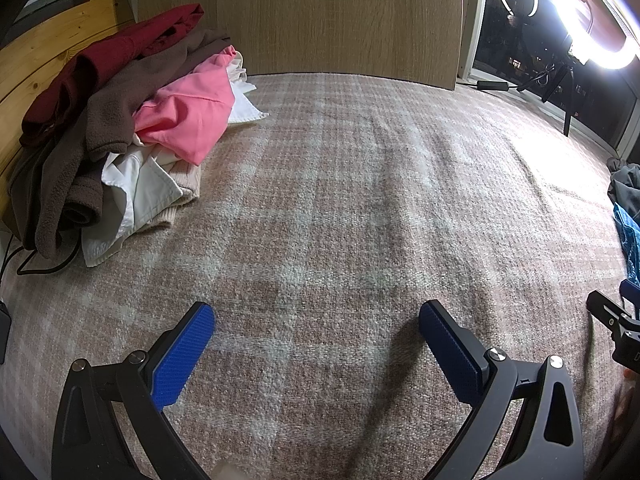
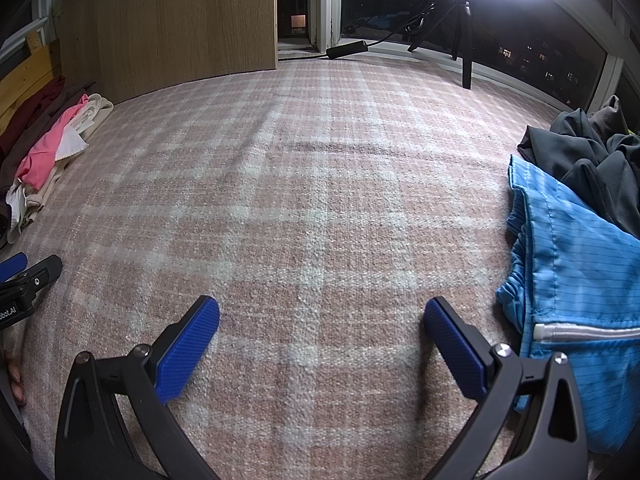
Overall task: Fold clothes
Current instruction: 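Move both grippers toward the blue jacket beside the dark clothes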
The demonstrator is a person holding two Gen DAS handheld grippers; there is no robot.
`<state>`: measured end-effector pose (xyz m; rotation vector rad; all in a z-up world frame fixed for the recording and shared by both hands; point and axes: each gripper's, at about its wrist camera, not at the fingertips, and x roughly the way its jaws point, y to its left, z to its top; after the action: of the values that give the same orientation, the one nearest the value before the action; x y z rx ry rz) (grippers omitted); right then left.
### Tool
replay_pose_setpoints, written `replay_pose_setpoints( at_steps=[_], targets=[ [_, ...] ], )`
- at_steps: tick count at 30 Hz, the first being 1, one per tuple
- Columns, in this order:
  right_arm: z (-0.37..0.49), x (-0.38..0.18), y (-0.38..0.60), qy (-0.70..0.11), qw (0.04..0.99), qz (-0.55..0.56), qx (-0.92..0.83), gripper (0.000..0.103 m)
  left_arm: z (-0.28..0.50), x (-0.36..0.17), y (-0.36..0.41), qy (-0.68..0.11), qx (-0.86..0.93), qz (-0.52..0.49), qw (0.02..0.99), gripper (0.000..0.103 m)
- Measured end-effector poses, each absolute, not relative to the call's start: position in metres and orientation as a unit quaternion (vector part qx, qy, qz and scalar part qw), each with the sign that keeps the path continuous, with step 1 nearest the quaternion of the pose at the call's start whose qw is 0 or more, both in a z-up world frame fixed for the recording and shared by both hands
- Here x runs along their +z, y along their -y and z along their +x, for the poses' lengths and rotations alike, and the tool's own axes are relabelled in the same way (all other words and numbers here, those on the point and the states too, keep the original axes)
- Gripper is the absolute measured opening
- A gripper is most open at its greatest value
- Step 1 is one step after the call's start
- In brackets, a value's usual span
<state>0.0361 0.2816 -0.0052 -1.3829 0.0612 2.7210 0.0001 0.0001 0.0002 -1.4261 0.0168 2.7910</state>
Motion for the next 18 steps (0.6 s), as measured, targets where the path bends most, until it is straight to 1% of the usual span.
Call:
replay_pose_setpoints(
  at_steps=[7, 12, 15, 18],
  targets=[
    [0.037, -0.005, -0.282, -0.019, 0.045, -0.453, 0.890, 0.103, 0.002, 0.003, -0.002, -0.004, 0.891, -0.455, 0.004, 0.103],
    [0.038, -0.001, -0.282, -0.026, 0.067, -0.466, 0.882, 0.103, 0.000, 0.005, 0.000, -0.005, 0.881, -0.472, 0.016, 0.102],
    [0.046, 0.022, -0.281, -0.032, 0.070, -0.460, 0.884, 0.103, 0.001, 0.011, 0.002, 0.006, 0.871, -0.490, 0.025, 0.102],
    [0.054, 0.069, -0.282, -0.038, 0.073, -0.447, 0.891, 0.103, 0.009, 0.031, 0.007, 0.019, 0.878, -0.477, 0.026, 0.102]
  ],
)
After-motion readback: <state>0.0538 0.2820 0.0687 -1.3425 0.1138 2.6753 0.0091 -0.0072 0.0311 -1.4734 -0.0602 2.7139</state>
